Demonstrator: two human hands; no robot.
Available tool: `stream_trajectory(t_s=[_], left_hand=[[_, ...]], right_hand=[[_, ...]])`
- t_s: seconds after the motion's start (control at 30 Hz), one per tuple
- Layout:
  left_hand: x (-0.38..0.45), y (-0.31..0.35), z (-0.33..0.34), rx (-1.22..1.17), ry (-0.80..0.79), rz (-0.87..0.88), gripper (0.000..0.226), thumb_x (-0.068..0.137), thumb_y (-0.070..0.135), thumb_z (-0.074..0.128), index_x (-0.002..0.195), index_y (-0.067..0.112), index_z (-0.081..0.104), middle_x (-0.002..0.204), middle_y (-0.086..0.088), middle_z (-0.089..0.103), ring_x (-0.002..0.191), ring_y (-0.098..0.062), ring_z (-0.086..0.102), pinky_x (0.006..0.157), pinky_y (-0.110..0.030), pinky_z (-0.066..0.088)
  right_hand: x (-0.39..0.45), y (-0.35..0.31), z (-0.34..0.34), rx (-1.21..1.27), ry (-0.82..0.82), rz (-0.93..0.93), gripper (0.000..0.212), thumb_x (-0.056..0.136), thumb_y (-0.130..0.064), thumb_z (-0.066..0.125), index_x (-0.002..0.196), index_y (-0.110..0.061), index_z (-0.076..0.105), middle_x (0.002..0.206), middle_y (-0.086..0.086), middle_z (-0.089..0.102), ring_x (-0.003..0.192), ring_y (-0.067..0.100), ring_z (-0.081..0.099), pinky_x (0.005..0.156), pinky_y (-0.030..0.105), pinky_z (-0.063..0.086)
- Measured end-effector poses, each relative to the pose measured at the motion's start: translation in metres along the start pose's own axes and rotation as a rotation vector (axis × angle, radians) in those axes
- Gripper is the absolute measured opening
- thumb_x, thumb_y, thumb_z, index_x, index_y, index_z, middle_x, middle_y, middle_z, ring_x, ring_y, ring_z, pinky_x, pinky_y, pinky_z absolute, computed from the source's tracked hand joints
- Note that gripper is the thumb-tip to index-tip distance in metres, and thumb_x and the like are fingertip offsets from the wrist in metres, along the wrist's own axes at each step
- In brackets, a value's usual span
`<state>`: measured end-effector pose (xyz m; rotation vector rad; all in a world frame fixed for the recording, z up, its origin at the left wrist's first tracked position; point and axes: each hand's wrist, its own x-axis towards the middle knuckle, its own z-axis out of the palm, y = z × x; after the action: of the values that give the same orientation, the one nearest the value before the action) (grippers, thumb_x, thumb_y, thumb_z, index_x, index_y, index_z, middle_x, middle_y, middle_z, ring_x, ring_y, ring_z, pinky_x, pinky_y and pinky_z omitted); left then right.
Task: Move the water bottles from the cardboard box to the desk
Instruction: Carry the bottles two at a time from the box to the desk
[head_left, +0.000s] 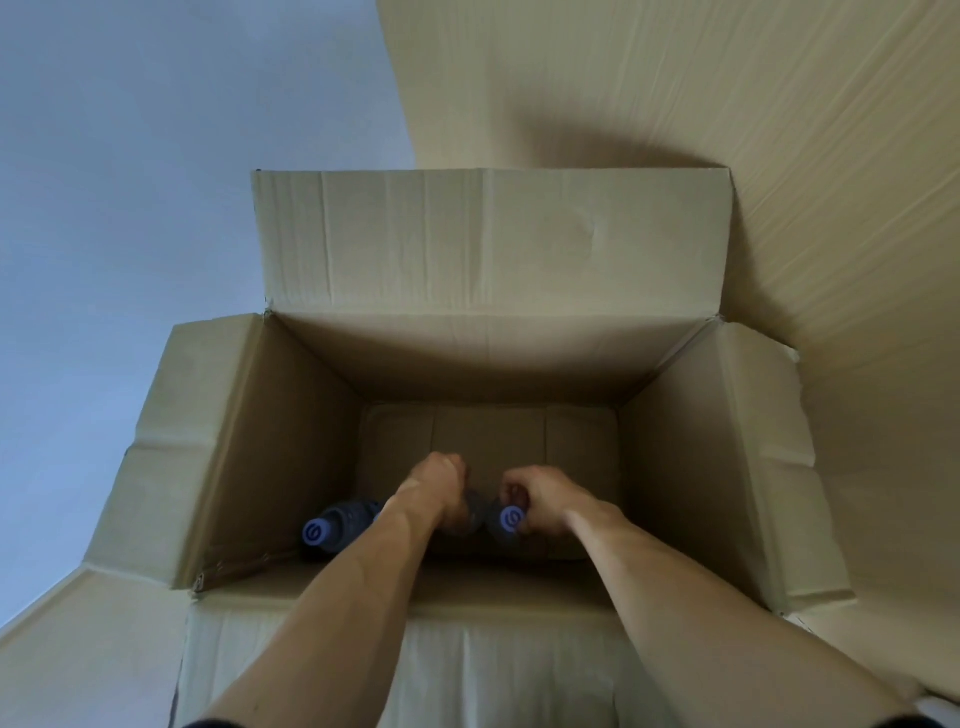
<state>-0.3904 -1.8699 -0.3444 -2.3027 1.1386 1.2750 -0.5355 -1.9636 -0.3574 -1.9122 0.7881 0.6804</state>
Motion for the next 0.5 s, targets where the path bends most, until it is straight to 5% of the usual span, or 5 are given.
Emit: stream_trajectory(t_s=[0.17, 0.5], left_hand=[[0.010, 0.009, -0.014, -0.048, 0.115, 0.016, 0.036, 0.085, 0.027, 0.075, 0.116, 0.015, 0.061, 0.115, -0.007, 0.063, 0.099, -0.024, 0.062, 0.073, -0.031, 0.049], [0.032, 0.017, -0.026, -0.128, 0.219, 0.094, 0.037, 0.085, 0.024, 0.077, 0.115, 0.017, 0.057, 0.118, -0.007, 0.058, 0.103, -0.023, 0.059, 0.082, -0.032, 0.051]], right_hand=[[0.001, 0.007, -0.022, 0.014, 0.064, 0.026, 0.033, 0.082, -0.010, 0.077, 0.088, -0.034, 0.055, 0.097, -0.010, 0.058, 0.086, 0.004, 0.057, 0.063, 0.018, 0.042], [0.011, 0.016, -0.048, -0.073, 0.184, -0.012, 0.034, 0.082, -0.011, 0.077, 0.102, -0.029, 0.055, 0.118, -0.002, 0.053, 0.108, 0.017, 0.055, 0.090, 0.033, 0.050]])
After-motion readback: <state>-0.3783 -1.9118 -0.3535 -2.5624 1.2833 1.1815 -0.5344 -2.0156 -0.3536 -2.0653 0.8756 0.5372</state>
